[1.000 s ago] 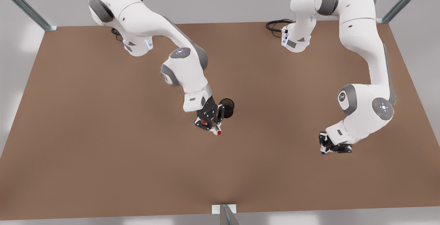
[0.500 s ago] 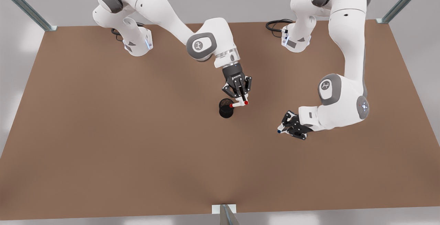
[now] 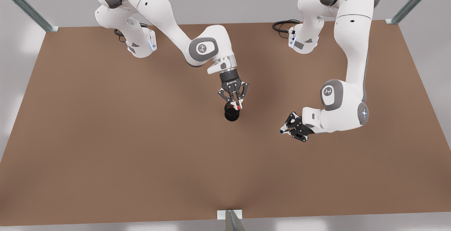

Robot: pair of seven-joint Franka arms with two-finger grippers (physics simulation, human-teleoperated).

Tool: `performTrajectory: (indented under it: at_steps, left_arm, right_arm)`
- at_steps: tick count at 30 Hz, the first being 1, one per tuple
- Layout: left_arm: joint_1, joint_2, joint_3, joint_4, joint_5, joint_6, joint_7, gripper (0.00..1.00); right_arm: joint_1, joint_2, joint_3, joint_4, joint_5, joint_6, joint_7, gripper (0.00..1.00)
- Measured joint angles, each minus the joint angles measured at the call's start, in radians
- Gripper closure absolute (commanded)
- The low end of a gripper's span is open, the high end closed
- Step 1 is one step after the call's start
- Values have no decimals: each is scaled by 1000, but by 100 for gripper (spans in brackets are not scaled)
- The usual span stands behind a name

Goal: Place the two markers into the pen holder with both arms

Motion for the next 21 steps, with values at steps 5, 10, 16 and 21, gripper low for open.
performTrajectory:
  at_steps: [5, 10, 16, 21]
  left_arm:
    - [1, 5, 0, -7, -3, 8, 48, 79]
    - [3, 9, 3, -18, -12, 12, 92, 79]
    - [19, 7, 5, -33, -22, 14, 140, 79]
    - [40, 3, 5, -50, -26, 14, 176, 79]
  right_arm:
    - [-1, 34, -1, -22, -101, -6, 133, 79]
    - [-28, 47, -4, -71, -234, -22, 248, 79]
    - [-22, 47, -2, -74, -288, -31, 356, 79]
    - [-2, 58, -1, -74, -299, -43, 429, 79]
